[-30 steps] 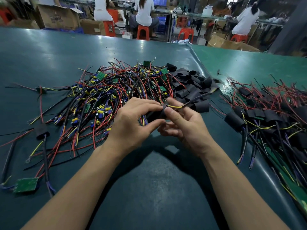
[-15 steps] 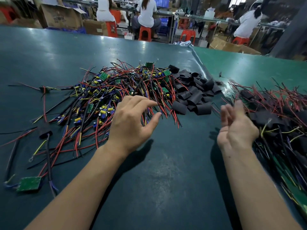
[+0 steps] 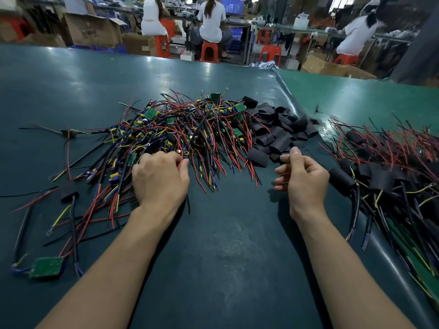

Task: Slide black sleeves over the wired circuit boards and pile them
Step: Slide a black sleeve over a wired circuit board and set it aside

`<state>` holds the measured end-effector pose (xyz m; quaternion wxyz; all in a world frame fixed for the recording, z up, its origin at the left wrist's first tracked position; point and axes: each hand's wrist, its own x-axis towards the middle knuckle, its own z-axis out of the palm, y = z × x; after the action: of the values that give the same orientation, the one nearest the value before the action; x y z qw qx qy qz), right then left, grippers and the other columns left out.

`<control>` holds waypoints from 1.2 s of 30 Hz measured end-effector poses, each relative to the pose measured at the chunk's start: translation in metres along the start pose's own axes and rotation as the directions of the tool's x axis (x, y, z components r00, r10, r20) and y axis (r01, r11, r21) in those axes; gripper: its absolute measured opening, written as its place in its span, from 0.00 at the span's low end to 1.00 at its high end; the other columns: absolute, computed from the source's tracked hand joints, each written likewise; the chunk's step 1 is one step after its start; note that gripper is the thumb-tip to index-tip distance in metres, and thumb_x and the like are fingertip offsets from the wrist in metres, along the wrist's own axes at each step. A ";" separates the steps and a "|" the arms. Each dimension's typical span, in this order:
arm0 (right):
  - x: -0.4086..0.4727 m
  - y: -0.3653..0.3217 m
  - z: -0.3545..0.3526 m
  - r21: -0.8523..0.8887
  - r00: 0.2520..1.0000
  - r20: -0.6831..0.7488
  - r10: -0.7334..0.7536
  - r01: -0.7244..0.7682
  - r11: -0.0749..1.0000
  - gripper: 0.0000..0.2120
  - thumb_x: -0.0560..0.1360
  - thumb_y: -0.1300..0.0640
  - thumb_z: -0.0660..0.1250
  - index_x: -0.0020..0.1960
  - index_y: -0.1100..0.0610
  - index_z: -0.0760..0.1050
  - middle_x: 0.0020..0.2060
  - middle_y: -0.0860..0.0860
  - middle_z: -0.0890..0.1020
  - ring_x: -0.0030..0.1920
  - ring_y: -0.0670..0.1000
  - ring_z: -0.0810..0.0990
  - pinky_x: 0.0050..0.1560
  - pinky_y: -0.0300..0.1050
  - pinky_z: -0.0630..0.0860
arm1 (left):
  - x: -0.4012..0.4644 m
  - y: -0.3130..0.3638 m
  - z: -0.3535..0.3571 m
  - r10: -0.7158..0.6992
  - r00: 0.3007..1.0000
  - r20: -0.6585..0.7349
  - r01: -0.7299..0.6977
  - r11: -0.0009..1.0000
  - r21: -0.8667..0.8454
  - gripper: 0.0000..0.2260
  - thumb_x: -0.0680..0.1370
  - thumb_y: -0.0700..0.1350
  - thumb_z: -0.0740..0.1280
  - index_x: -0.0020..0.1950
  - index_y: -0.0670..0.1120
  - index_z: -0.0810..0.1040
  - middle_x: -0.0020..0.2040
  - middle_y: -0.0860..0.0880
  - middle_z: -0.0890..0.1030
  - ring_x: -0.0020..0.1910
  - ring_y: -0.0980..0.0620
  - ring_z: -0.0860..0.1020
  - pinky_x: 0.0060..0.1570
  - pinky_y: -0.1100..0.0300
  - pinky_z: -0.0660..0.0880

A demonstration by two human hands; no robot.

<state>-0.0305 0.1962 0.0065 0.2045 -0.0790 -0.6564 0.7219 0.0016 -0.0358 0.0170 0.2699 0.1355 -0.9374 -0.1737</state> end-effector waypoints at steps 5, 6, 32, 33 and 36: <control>-0.003 0.000 0.005 -0.105 0.997 0.029 -0.069 0.072 0.992 0.14 0.81 0.52 0.65 0.40 0.56 0.79 0.26 0.50 0.80 0.22 0.48 0.75 0.23 0.39 0.71 | -0.007 0.014 -0.001 0.095 0.983 -0.156 -0.143 0.930 -0.339 0.10 0.80 0.48 0.64 0.41 0.44 0.76 0.34 0.49 0.77 0.34 0.41 0.75 0.34 0.53 0.69; -0.004 0.000 0.006 -0.161 0.993 0.054 -0.109 0.116 0.980 0.12 0.80 0.53 0.65 0.40 0.55 0.79 0.27 0.50 0.80 0.22 0.48 0.75 0.24 0.40 0.72 | -0.008 0.017 -0.002 0.139 0.969 -0.206 -0.212 0.895 -0.393 0.10 0.80 0.46 0.64 0.41 0.44 0.75 0.34 0.50 0.75 0.33 0.44 0.74 0.34 0.53 0.69; 0.010 -0.020 -0.008 0.527 0.986 -0.137 0.090 -0.004 0.850 0.05 0.78 0.65 0.67 0.46 0.59 0.72 0.31 0.54 0.80 0.30 0.52 0.81 0.35 0.42 0.79 | -0.033 0.040 0.012 0.596 0.802 -0.031 -0.523 0.677 -0.518 0.04 0.76 0.41 0.71 0.46 0.41 0.83 0.43 0.49 0.83 0.46 0.46 0.78 0.51 0.49 0.75; 0.010 -0.020 -0.008 0.535 0.987 -0.123 0.105 -0.023 0.844 0.05 0.78 0.67 0.66 0.46 0.59 0.72 0.31 0.54 0.80 0.30 0.52 0.81 0.35 0.42 0.79 | -0.033 0.040 0.012 0.595 0.803 -0.029 -0.522 0.679 -0.516 0.04 0.76 0.41 0.71 0.46 0.41 0.83 0.43 0.49 0.83 0.46 0.46 0.78 0.51 0.50 0.75; 0.012 -0.020 -0.010 0.571 0.982 -0.106 0.153 -0.066 0.818 0.10 0.76 0.71 0.66 0.50 0.58 0.70 0.30 0.54 0.81 0.29 0.51 0.81 0.33 0.41 0.79 | -0.034 0.042 0.011 0.600 0.799 -0.022 -0.524 0.678 -0.515 0.05 0.76 0.42 0.70 0.46 0.41 0.83 0.43 0.50 0.83 0.46 0.46 0.77 0.50 0.51 0.75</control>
<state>-0.0333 0.2110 0.0264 0.2244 -0.1057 -0.3907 0.8864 0.0163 0.0167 0.0093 0.2646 -0.2472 -0.8731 -0.3266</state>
